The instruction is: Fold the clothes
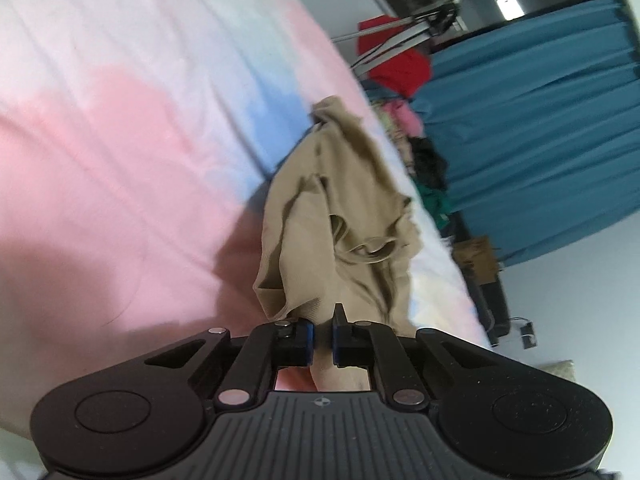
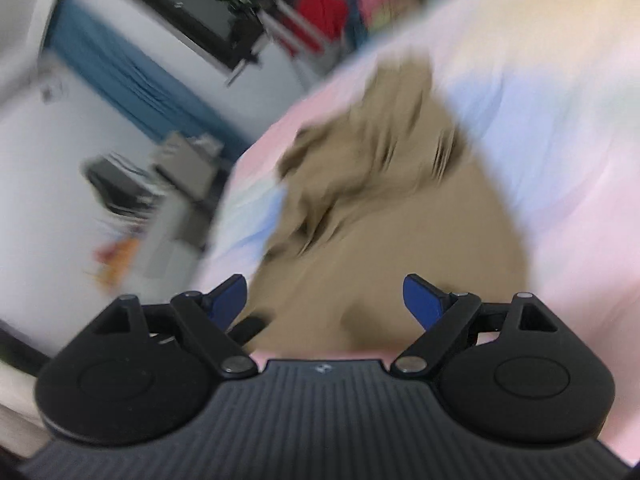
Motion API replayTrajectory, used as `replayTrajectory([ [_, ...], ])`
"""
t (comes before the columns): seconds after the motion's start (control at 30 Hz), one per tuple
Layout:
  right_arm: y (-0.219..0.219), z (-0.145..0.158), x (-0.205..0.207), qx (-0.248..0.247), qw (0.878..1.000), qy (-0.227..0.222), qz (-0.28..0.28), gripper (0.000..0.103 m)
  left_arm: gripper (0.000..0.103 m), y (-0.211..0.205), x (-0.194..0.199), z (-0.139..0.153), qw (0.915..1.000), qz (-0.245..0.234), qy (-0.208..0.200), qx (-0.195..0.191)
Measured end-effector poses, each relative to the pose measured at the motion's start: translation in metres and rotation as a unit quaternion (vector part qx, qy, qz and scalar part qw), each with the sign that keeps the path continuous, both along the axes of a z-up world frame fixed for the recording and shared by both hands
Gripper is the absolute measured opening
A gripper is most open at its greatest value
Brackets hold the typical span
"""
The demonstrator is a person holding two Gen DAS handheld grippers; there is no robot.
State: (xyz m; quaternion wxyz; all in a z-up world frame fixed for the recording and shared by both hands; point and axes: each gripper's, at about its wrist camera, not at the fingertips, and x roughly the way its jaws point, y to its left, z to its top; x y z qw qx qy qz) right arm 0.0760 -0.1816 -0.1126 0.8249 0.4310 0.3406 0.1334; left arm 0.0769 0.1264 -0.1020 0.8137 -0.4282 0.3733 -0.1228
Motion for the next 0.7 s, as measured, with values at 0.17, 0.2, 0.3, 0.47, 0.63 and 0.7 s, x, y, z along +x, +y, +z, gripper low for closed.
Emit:
replayTrajectory([
  [0.17,-0.007,-0.062,0.007,0.207,0.973,0.1,-0.008,0.088,0.008,-0.001,0.002,-0.001,0.9995,0.01,-0.009,-0.027],
  [0.2,-0.011,-0.068,0.006,0.211,0.971,0.108,-0.028,0.086,0.007,0.0,0.002,-0.002,0.9994,0.011,-0.011,-0.032],
  [0.3,-0.027,-0.073,0.001,0.193,0.97,0.11,-0.096,0.076,0.007,-0.001,0.002,0.002,0.9989,0.007,-0.027,-0.038],
  [0.47,-0.04,-0.071,-0.003,0.131,0.973,0.104,-0.158,0.032,0.007,-0.004,0.002,0.006,0.9986,0.005,-0.04,-0.033],
  [0.63,-0.038,-0.04,-0.009,0.09,0.985,0.054,-0.136,0.012,0.006,-0.001,-0.01,0.027,0.9976,0.001,-0.065,-0.023],
  [0.7,-0.039,-0.017,-0.014,0.081,0.988,0.019,-0.133,0.011,0.005,0.002,-0.018,0.043,0.9965,-0.004,-0.081,-0.018],
])
